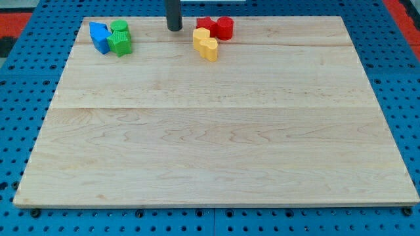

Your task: Slightly turn the red star to the right

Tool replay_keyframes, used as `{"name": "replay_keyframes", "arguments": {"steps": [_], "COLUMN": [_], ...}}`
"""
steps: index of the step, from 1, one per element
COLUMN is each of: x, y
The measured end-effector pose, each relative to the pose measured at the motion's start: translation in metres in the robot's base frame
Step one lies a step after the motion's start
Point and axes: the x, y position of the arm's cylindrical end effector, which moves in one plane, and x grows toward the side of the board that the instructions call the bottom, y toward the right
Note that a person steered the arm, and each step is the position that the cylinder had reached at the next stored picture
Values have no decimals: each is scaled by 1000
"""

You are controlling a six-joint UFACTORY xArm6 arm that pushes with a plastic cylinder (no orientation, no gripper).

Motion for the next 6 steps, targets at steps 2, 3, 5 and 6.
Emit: {"name": "replay_keyframes", "arguments": {"steps": [2, 3, 5, 6], "x": [-18, -17, -17, -17], "y": [50, 80, 78, 78]}}
